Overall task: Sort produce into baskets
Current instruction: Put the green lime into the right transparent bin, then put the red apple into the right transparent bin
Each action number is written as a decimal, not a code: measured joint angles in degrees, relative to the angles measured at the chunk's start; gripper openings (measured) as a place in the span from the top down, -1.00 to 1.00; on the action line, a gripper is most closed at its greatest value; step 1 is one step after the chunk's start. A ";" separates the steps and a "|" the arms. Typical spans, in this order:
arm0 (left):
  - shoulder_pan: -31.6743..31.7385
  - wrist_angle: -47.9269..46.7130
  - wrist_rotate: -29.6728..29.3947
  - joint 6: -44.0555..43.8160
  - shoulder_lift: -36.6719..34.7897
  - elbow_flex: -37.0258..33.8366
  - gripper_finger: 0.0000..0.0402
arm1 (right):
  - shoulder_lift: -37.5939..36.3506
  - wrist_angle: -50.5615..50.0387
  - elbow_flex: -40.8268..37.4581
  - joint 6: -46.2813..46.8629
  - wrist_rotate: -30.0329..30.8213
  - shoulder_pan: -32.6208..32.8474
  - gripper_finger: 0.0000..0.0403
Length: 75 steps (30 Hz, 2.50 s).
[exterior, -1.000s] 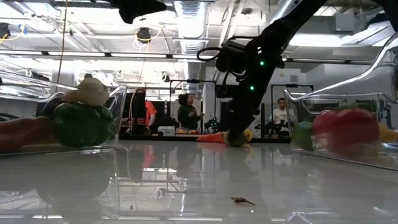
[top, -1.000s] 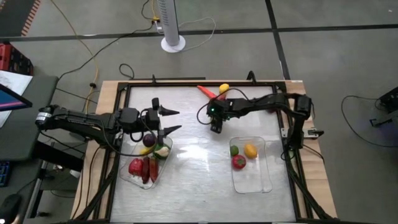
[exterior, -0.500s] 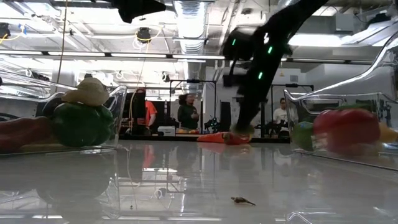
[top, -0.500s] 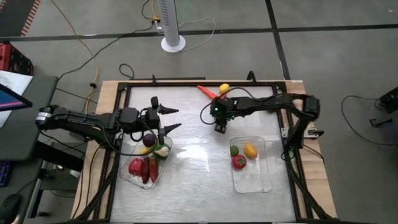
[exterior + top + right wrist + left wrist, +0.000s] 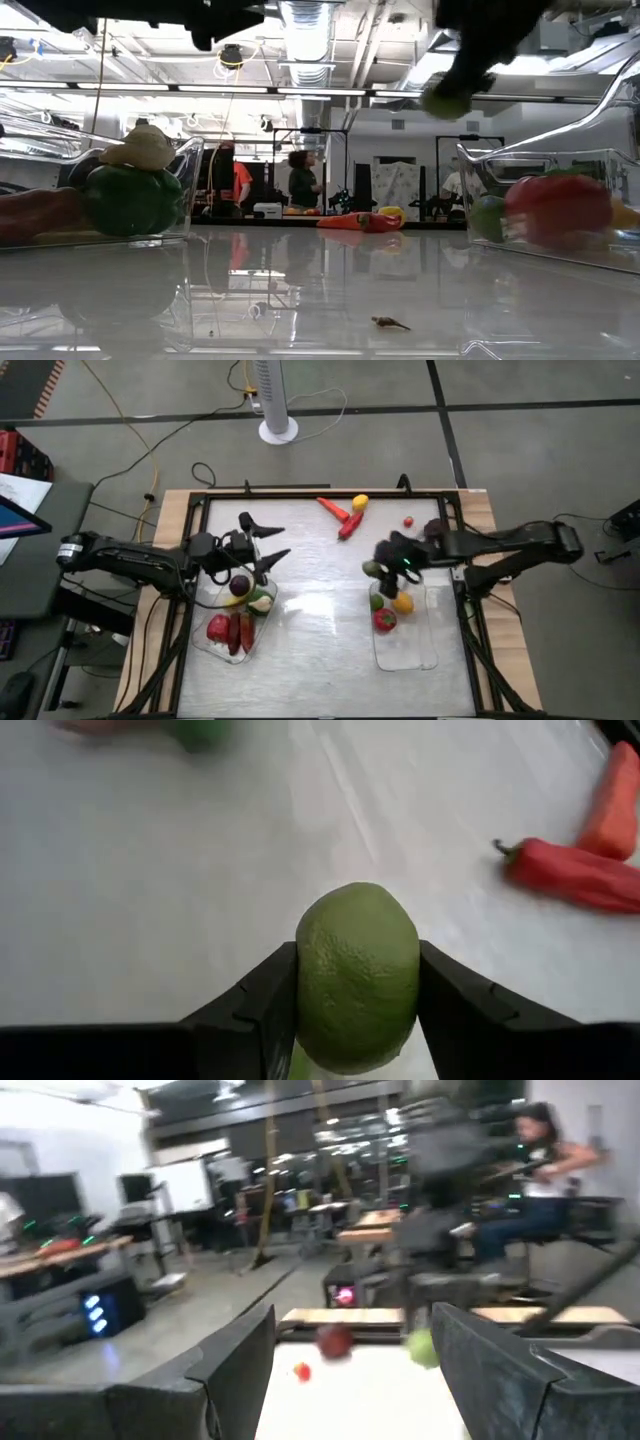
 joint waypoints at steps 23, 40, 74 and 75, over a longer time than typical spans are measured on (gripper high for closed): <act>-3.56 -10.32 -7.20 -4.27 -0.24 6.40 -0.26 | -11.03 -8.67 -10.38 24.02 8.07 18.42 -0.42; -3.08 -10.69 -7.16 -1.53 -0.11 6.40 -0.26 | -9.43 -14.88 -10.32 -0.58 3.33 -20.23 -0.43; -5.14 -12.39 -2.57 3.92 -2.62 6.47 -0.26 | 30.74 -37.10 5.16 -0.30 17.05 -47.78 -0.93; -5.26 -12.22 -2.34 4.05 -3.01 6.47 -0.26 | 31.79 -36.88 5.16 -0.52 17.01 -48.21 -0.92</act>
